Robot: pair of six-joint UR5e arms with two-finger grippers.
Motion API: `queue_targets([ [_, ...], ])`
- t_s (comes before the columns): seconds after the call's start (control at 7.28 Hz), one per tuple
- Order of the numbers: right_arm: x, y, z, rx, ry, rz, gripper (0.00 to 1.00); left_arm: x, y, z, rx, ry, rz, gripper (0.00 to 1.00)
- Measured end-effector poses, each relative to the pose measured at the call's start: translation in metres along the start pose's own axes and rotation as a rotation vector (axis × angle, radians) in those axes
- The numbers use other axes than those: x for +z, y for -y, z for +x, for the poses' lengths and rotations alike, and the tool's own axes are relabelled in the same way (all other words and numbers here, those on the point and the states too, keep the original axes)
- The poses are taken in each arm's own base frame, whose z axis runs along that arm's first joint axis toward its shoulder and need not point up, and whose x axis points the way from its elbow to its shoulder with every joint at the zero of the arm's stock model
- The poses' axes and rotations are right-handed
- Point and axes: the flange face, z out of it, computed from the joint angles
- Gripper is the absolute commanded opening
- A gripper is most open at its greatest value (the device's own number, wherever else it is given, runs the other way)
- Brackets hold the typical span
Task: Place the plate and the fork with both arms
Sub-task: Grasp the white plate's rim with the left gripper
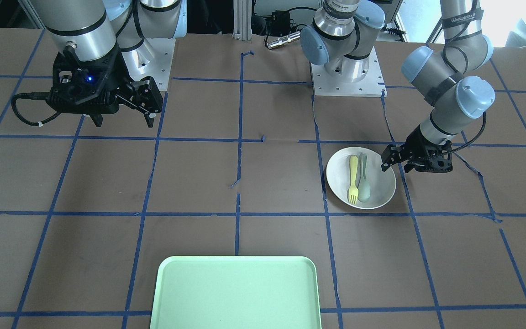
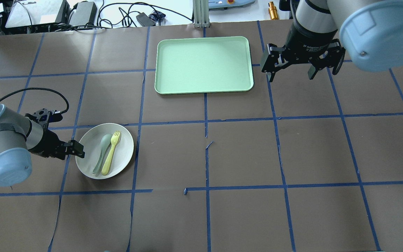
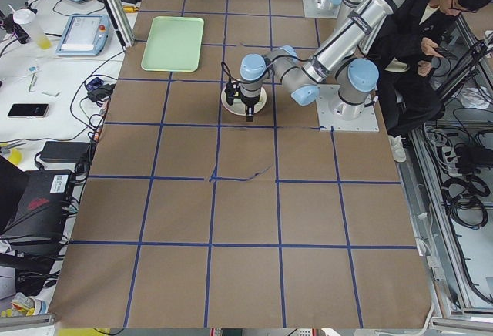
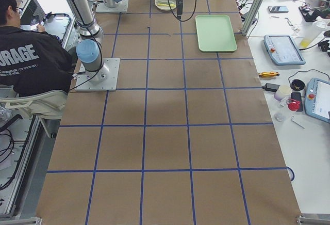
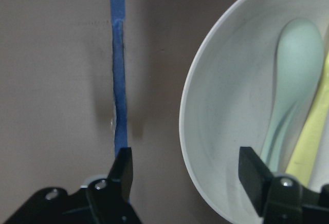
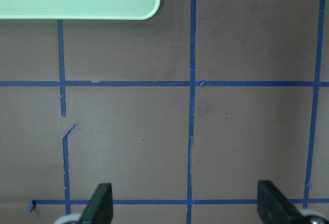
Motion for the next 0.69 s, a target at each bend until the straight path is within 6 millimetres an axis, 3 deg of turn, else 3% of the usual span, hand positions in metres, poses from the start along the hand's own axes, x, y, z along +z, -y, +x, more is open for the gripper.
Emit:
queue_targets([
  [0.14,0.000,0.000,0.000,0.000,0.000,0.000,1.00,0.006,0.002,-0.002,-0.004,-0.001,-0.007,0.13],
  [0.27,0.000,0.000,0.000,0.000,0.000,0.000,1.00,0.010,0.002,-0.003,-0.008,-0.003,-0.012,0.00],
  [0.69,0.000,0.000,0.000,-0.001,0.000,0.000,1.00,0.002,0.013,-0.006,-0.030,-0.004,0.011,0.00],
])
